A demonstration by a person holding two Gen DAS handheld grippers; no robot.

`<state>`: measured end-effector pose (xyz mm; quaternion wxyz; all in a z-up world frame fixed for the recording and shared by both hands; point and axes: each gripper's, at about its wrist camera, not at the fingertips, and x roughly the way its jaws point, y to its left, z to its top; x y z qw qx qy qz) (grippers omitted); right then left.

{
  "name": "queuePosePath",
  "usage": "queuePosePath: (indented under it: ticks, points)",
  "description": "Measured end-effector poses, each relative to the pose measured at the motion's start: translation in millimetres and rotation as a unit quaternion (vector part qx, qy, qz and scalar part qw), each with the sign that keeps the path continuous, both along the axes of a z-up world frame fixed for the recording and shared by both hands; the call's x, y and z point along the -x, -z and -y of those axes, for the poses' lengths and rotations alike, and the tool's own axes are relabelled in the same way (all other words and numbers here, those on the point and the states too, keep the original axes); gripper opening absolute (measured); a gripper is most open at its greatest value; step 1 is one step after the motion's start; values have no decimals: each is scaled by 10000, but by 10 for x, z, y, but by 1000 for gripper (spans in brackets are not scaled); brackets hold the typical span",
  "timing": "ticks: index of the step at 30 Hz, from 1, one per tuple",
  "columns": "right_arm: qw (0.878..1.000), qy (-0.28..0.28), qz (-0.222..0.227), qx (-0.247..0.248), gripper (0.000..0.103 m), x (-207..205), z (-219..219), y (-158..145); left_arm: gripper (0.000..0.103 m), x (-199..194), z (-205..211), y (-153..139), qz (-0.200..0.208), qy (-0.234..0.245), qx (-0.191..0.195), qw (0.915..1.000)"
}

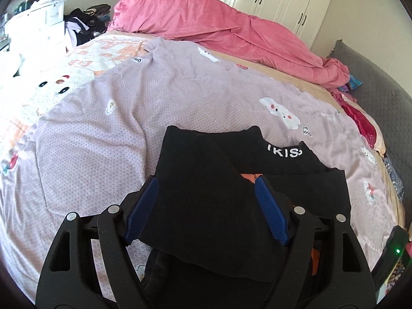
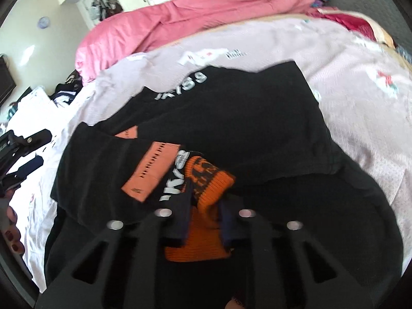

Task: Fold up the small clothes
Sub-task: 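Grasp the laid orange cuff with the right gripper, then straighten the orange cuff on the shirt with the right gripper, release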

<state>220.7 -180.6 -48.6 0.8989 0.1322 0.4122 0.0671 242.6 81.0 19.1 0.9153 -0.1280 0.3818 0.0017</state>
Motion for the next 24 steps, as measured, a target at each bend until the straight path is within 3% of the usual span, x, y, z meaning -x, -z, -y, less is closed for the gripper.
queuePosePath:
  ticks: [7, 12, 24]
  points:
    - [9982, -299, 520, 20, 14, -6, 55, -407, 70, 58, -45, -63, 127, -58, 35, 9999]
    - [9949, -309, 874, 395, 14, -27, 195, -709, 70, 55, -87, -63, 140, -134, 31, 9998]
    - [9921, -118, 792, 962, 14, -156, 443, -582, 70, -16, -56, 16, 40, -138, -138, 9998]
